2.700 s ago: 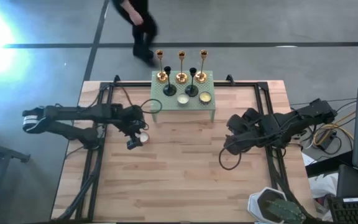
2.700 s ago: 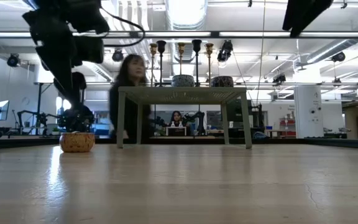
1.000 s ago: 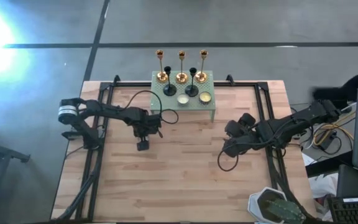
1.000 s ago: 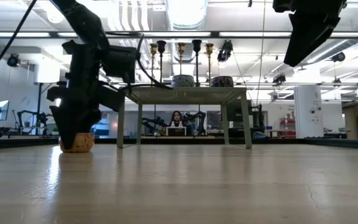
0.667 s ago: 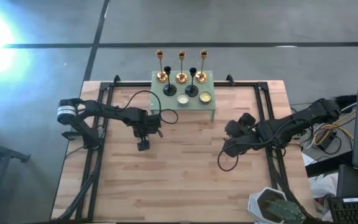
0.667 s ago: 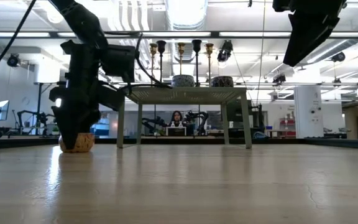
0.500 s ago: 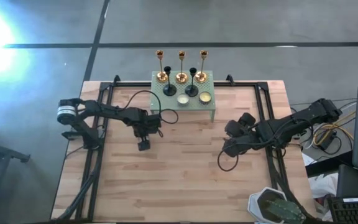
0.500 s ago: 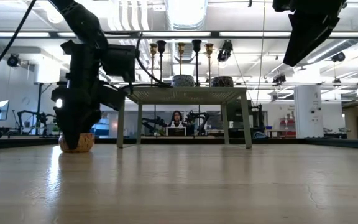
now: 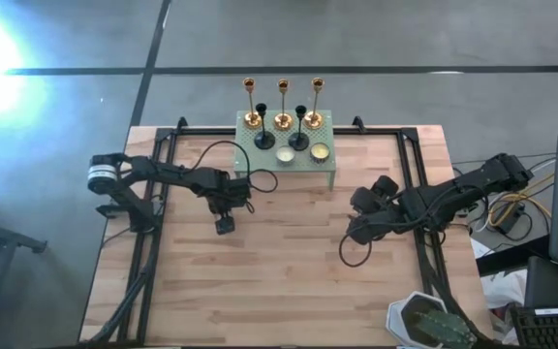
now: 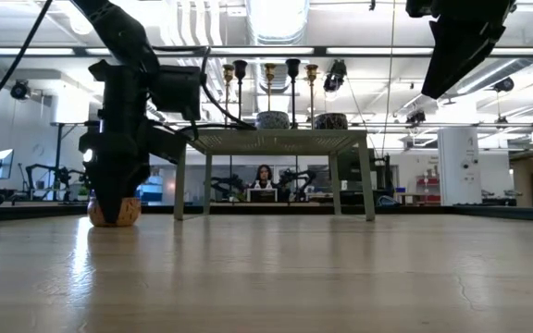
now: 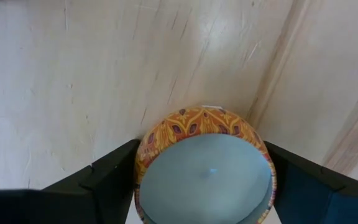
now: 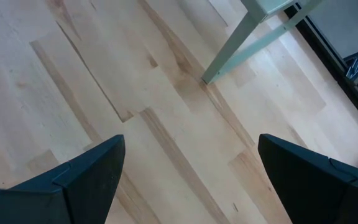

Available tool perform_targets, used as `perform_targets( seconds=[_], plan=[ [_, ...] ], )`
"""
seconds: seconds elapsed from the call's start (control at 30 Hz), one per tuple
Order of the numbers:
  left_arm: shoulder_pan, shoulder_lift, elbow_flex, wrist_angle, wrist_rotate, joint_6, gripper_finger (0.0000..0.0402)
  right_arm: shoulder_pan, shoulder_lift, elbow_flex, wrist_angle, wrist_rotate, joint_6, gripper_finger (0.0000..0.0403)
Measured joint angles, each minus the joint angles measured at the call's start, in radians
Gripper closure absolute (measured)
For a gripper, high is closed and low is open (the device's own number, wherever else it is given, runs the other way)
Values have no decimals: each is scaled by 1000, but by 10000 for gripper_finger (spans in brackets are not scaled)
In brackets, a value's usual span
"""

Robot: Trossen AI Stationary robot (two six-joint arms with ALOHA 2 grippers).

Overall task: Pick & Place candle stick holders
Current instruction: Put the orange patterned scented candle on the shelf

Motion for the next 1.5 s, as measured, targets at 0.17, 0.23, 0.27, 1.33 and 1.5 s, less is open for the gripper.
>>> perform_targets(
  seconds=[0.17,0.23,0.27,1.33,1.5],
  plan=[
    [0,0,0,-26,0,-1,101,0,0,0,-1,0,0,39],
    [0,-1,4,-65,0,-9,101,0,0,0,-1,0,0,39],
    [0,-5,6,-88,0,-18,101,0,0,0,-1,0,0,39],
    [164,-175,579,-454,31,-164,101,-15,0,0,3,29,-56,39],
    [231,-81,722,-502,31,-108,101,-15,0,0,2,26,-83,39]
  ],
)
